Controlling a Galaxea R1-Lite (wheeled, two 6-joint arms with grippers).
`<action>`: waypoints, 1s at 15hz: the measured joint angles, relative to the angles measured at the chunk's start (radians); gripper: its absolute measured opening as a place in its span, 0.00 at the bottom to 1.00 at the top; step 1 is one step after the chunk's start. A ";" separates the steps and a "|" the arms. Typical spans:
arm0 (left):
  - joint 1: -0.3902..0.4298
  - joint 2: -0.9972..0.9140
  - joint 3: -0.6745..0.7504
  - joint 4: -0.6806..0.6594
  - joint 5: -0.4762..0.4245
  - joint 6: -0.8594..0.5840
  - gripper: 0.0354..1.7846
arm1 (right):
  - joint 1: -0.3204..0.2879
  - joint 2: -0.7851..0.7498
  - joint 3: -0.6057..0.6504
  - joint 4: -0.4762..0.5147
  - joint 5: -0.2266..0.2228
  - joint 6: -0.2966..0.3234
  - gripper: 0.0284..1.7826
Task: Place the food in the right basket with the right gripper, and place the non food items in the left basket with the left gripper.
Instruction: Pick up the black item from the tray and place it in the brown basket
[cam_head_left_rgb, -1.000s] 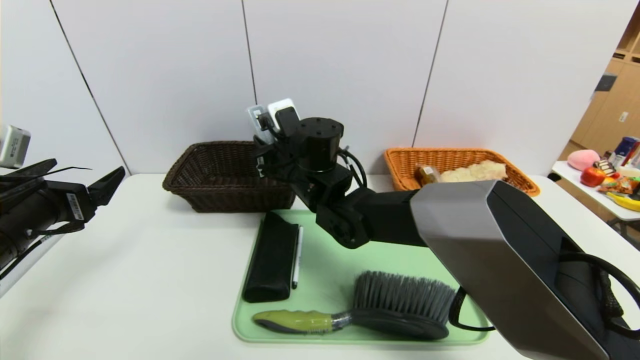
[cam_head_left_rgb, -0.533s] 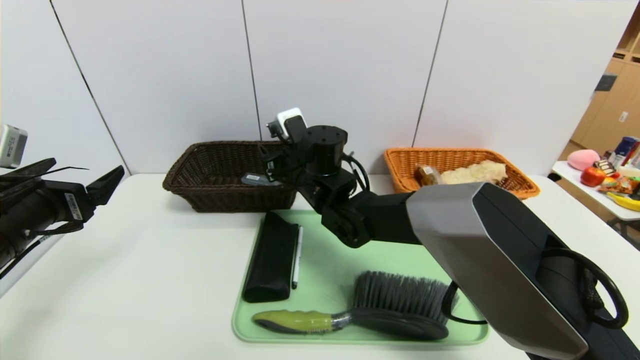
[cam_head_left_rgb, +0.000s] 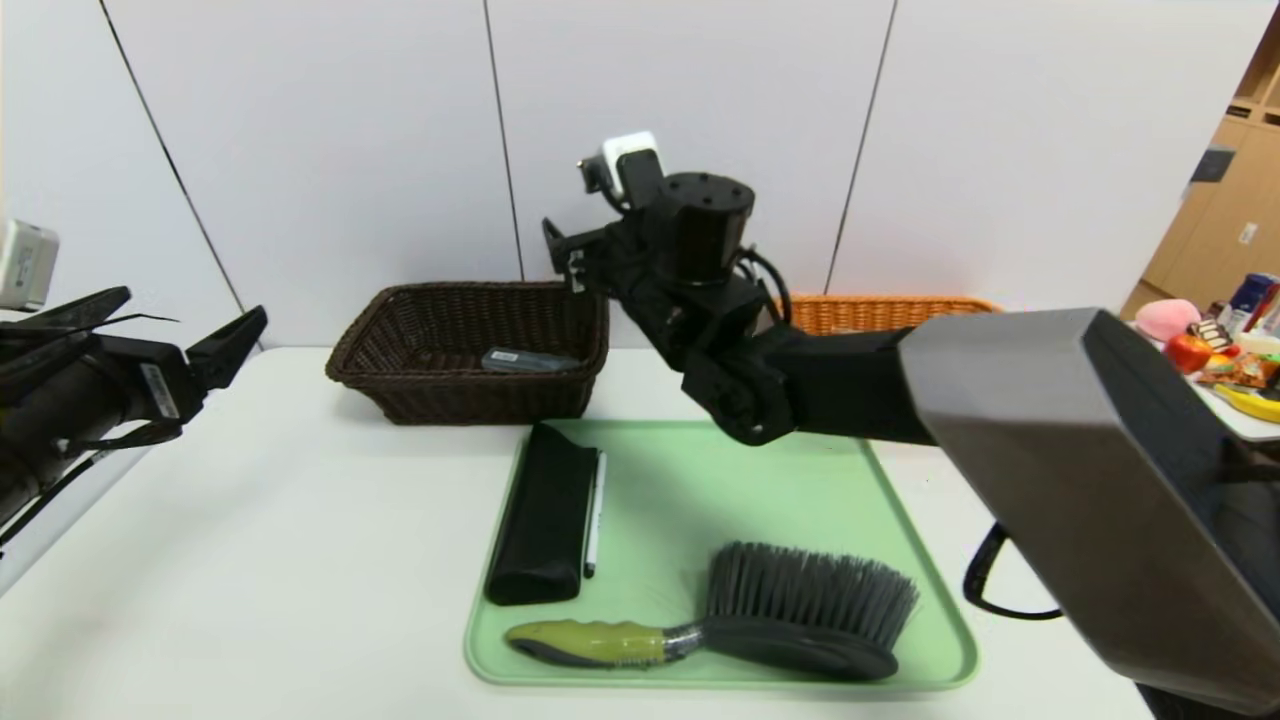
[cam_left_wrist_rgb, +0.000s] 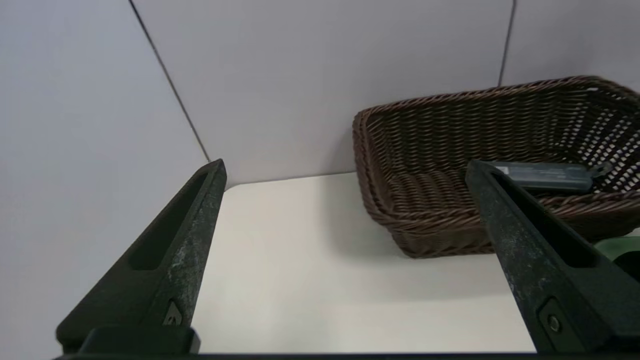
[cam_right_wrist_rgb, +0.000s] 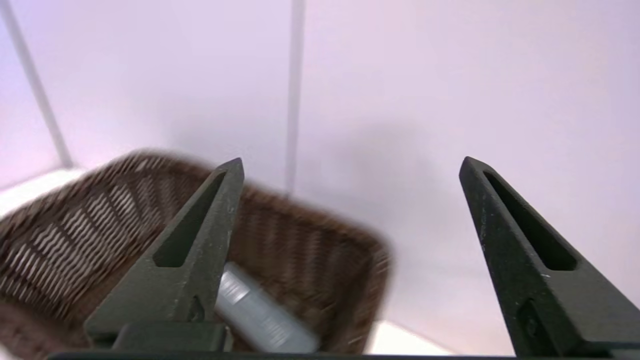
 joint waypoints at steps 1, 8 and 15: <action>-0.048 0.003 -0.013 0.000 0.004 -0.003 0.94 | -0.015 -0.050 0.031 0.001 -0.007 -0.005 0.85; -0.554 0.052 -0.101 0.240 0.276 -0.043 0.94 | -0.210 -0.610 0.517 0.099 -0.011 -0.100 0.92; -0.814 0.194 -0.322 0.755 0.426 -0.364 0.94 | -0.389 -1.001 0.930 0.163 -0.011 -0.106 0.94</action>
